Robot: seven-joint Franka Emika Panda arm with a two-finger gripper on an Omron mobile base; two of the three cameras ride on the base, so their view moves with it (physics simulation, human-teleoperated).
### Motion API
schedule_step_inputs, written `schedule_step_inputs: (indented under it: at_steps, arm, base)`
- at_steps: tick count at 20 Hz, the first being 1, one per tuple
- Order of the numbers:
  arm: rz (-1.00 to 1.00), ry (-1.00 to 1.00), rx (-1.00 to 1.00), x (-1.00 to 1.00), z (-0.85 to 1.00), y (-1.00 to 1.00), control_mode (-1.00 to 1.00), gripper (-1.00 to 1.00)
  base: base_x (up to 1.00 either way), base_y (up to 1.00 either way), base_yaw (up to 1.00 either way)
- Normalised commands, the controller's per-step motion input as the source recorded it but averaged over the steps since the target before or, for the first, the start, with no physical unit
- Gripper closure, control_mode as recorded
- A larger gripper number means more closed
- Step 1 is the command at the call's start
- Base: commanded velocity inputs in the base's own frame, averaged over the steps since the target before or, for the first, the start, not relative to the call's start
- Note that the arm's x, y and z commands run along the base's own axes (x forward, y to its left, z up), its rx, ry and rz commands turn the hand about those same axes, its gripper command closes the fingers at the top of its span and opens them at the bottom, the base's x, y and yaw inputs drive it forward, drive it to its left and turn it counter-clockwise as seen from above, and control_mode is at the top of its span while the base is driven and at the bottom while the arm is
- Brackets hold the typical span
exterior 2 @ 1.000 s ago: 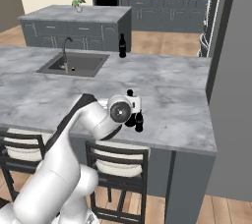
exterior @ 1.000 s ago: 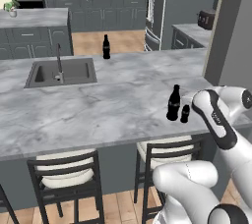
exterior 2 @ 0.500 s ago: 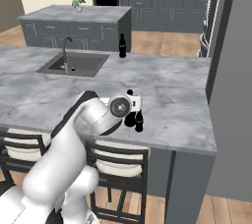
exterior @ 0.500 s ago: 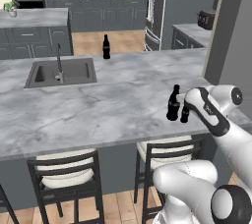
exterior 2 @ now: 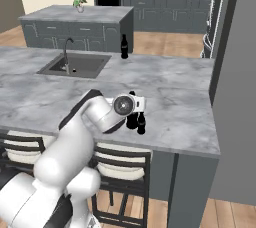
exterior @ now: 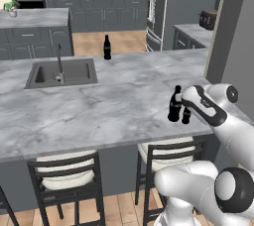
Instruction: Place the large bottle from the dining counter next to the other large bottle outside the sink, and place the small bottle from the dining counter next to the other small bottle inside the sink.
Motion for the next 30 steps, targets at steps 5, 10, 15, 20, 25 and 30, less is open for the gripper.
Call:
schedule_step_inputs:
  at_steps: [5, 10, 15, 20, 25, 30]
  arm:
    - [-0.02, 0.00, 0.00, 0.16, -0.09, -0.03, -1.00, -1.00]
    - [-0.01, 0.00, 0.00, 0.14, -0.10, -0.02, -1.00, -1.00]
    - [0.00, 0.00, 0.00, 0.16, -0.12, 0.00, -1.00, -1.00]
    - [0.00, 0.00, 0.00, 0.17, -0.11, 0.00, -1.00, -1.00]
    - [0.00, 0.01, 0.00, 0.16, -0.10, -0.01, -1.00, -1.00]
    - [0.00, 0.00, 0.00, 0.16, -0.10, 0.00, -1.00, -1.00]
  base:
    - [0.00, 0.00, 0.00]
    - [0.00, 0.00, 0.00]
    - [0.00, 0.00, 0.00]
    - [0.00, 0.00, 0.00]
    - [0.00, 0.00, 0.00]
    - [0.00, 0.00, 0.00]
